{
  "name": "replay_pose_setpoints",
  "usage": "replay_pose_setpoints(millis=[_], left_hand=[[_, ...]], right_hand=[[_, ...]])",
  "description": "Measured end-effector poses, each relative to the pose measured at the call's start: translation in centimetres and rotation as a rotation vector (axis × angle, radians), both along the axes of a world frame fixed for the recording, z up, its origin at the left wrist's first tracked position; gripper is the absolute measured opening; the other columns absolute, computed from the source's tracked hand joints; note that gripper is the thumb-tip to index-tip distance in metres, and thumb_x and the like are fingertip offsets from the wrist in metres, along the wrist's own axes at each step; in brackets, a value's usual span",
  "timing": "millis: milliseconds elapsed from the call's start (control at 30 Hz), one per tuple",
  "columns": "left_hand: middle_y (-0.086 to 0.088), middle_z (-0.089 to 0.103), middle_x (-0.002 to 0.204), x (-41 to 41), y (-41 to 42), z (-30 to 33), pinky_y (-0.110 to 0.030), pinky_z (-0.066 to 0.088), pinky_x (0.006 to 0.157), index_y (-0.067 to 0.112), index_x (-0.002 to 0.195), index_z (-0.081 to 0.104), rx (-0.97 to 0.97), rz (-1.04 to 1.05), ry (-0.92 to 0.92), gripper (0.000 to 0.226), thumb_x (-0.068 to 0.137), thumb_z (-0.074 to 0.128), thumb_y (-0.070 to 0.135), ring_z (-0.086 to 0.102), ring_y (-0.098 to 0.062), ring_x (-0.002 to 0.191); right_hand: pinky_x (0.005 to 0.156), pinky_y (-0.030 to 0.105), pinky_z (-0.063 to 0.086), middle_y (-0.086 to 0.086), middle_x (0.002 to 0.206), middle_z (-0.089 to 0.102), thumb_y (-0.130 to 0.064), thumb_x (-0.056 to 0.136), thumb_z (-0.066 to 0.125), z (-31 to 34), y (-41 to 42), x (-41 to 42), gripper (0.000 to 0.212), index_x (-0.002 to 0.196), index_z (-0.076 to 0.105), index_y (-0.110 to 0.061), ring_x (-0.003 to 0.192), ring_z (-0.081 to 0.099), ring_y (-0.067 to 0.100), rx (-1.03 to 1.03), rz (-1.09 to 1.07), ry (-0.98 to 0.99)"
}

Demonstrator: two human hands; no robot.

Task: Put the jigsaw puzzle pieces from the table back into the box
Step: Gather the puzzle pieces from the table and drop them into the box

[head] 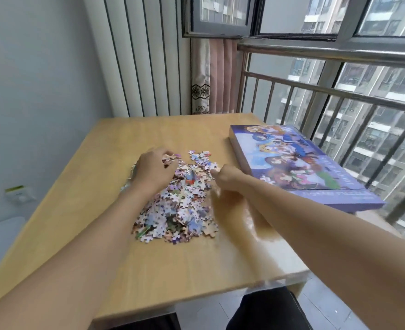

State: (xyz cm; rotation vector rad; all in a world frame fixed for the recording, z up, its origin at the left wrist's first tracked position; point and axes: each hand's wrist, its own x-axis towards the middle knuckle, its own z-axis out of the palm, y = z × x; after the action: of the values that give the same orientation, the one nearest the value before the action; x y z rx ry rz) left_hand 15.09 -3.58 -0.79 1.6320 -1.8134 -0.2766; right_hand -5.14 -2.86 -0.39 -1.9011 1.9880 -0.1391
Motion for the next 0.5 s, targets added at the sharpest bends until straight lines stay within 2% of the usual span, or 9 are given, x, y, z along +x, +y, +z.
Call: replay_pose_setpoints(millis=[33, 100, 200, 300, 367, 400, 433, 467, 500], left_hand=[[-0.008, 0.063, 0.131, 1.4, -0.3, -0.5, -0.038, 0.047, 0.098, 0.021, 0.124, 0.066, 0.020, 0.057, -0.027, 0.040, 0.092, 0.064, 0.044, 0.057, -0.030, 0.119], [-0.009, 0.055, 0.139, 3.9, -1.0, -1.5, -0.044, 0.045, 0.104, 0.021, 0.135, 0.057, 0.090, 0.148, -0.038, 0.056, 0.091, 0.059, 0.055, 0.050, -0.034, 0.127], [-0.008, 0.042, 0.151, 6.1, -2.2, -3.2, -0.047, 0.037, 0.112, 0.022, 0.147, 0.045, 0.264, 0.166, 0.025, 0.071, 0.093, 0.043, 0.069, 0.040, -0.033, 0.137], [-0.004, 0.037, 0.157, 6.7, -2.5, -4.4, -0.047, 0.030, 0.115, 0.025, 0.150, 0.039, 0.282, 0.130, 0.206, 0.067, 0.098, 0.035, 0.066, 0.036, -0.028, 0.143], [0.000, 0.037, 0.158, 6.7, -2.2, -4.8, -0.045, 0.030, 0.114, 0.027, 0.151, 0.038, 0.236, 0.123, 0.330, 0.062, 0.099, 0.038, 0.062, 0.036, -0.024, 0.143], [0.002, 0.038, 0.158, 6.8, -2.2, -5.0, -0.045, 0.030, 0.113, 0.028, 0.151, 0.038, 0.228, 0.120, 0.377, 0.062, 0.099, 0.039, 0.062, 0.036, -0.023, 0.143], [0.003, 0.038, 0.158, 6.8, -2.0, -5.0, -0.044, 0.031, 0.113, 0.029, 0.151, 0.038, 0.228, 0.109, 0.400, 0.062, 0.099, 0.040, 0.062, 0.036, -0.023, 0.143], [0.004, 0.038, 0.158, 6.8, -2.0, -5.1, -0.043, 0.031, 0.112, 0.031, 0.151, 0.038, 0.230, 0.093, 0.401, 0.062, 0.098, 0.041, 0.063, 0.036, -0.022, 0.143], [0.005, 0.037, 0.158, 7.0, -2.1, -5.3, -0.043, 0.030, 0.112, 0.033, 0.151, 0.037, 0.234, 0.076, 0.379, 0.062, 0.098, 0.042, 0.063, 0.036, -0.022, 0.143]], right_hand=[[0.087, 0.034, 0.049, 0.022, 0.124, 0.060, -0.028, 0.109, 0.035, -0.4, -0.3, 0.5, 0.043, 0.122, 0.059, 0.005, 0.113, 0.060, 0.033, -0.015, -0.025, -0.023], [0.067, 0.032, 0.047, 0.015, 0.098, 0.062, -0.022, 0.103, 0.043, -1.4, -1.1, 1.7, 0.028, 0.098, 0.062, -0.002, 0.087, 0.061, 0.027, -0.054, -0.079, -0.168], [0.050, 0.024, 0.029, 0.005, 0.070, 0.046, -0.008, 0.088, 0.048, -1.3, -2.5, 2.3, 0.016, 0.072, 0.048, -0.010, 0.061, 0.044, 0.020, -0.173, -0.214, -0.413], [0.049, 0.025, 0.027, 0.002, 0.072, 0.045, -0.022, 0.091, 0.055, -0.3, -5.6, 1.8, 0.016, 0.080, 0.047, -0.013, 0.060, 0.040, 0.015, -0.220, -0.252, -0.449], [0.053, 0.028, 0.033, 0.000, 0.074, 0.047, -0.046, 0.093, 0.060, 0.2, -7.5, 1.5, 0.034, 0.088, 0.050, -0.014, 0.063, 0.044, 0.014, -0.117, -0.229, -0.463], [0.061, 0.029, 0.040, 0.001, 0.080, 0.052, -0.058, 0.091, 0.060, 0.1, -8.6, 1.4, 0.048, 0.098, 0.054, -0.011, 0.071, 0.050, 0.016, -0.063, -0.208, -0.473], [0.076, 0.032, 0.048, 0.004, 0.098, 0.060, -0.068, 0.087, 0.058, 0.0, -9.2, 1.1, 0.067, 0.117, 0.056, -0.008, 0.088, 0.058, 0.020, -0.028, -0.188, -0.472], [0.097, 0.038, 0.047, 0.008, 0.125, 0.059, -0.074, 0.083, 0.057, -0.3, -9.9, 0.9, 0.086, 0.138, 0.048, -0.008, 0.113, 0.058, 0.026, -0.010, -0.164, -0.465], [0.111, 0.043, 0.039, 0.009, 0.149, 0.047, -0.078, 0.081, 0.056, -0.8, -10.7, 1.1, 0.098, 0.151, 0.037, -0.011, 0.133, 0.048, 0.029, 0.010, -0.128, -0.463]])
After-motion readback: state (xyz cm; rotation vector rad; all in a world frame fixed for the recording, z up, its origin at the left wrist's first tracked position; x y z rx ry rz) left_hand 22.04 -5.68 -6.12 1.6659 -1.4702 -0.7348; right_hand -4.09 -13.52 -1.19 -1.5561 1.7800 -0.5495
